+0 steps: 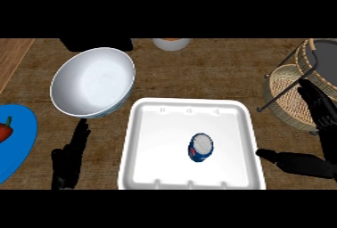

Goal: Pick the can from the tray and place it in the tiered basket

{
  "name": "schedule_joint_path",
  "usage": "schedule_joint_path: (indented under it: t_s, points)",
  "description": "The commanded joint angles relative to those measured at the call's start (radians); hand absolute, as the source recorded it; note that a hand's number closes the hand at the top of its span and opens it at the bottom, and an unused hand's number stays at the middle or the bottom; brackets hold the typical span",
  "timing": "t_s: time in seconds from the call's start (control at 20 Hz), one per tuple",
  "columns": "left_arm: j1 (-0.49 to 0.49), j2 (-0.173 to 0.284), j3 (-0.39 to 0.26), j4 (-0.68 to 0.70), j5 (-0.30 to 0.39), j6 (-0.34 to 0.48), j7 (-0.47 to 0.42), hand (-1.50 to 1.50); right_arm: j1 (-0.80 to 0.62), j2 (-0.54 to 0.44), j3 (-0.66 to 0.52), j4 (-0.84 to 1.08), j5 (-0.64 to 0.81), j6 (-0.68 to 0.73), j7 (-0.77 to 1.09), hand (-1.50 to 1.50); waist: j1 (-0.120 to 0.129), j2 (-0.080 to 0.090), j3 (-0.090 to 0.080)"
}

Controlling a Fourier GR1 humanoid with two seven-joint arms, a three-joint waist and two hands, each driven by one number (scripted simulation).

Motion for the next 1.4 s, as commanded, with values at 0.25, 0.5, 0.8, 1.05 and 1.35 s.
schedule_joint_path:
  t_s: [0.25,0.5,0.8,1.05,1.35]
  points:
    - [-0.015,-0.026,-0.022,0.018,-0.027,0.021,0.034,0.0,-0.022,-0.266,0.215,-0.24,0.246,0.186,0.493,-1.5,0.016,0.007,-0.003]
    - [-0.02,-0.013,-0.02,0.008,-0.021,-0.014,0.045,0.0,-0.156,-0.229,0.356,-0.338,0.444,0.22,0.812,-1.5,0.032,0.009,-0.001]
    - [-0.045,-0.022,-0.001,0.01,-0.032,-0.004,0.059,0.0,-0.349,-0.015,0.522,-0.173,0.613,0.286,0.973,-1.5,0.04,0.011,0.001]
    - [-0.048,-0.035,-0.008,0.044,-0.054,-0.005,0.043,0.0,-0.349,0.039,0.589,-0.094,0.697,0.371,0.993,-1.5,0.026,0.01,0.001]
    - [-0.006,-0.059,-0.027,0.032,-0.056,-0.009,0.019,0.0,-0.372,0.125,0.626,-0.006,0.708,0.474,1.061,-1.5,0.029,0.009,0.0]
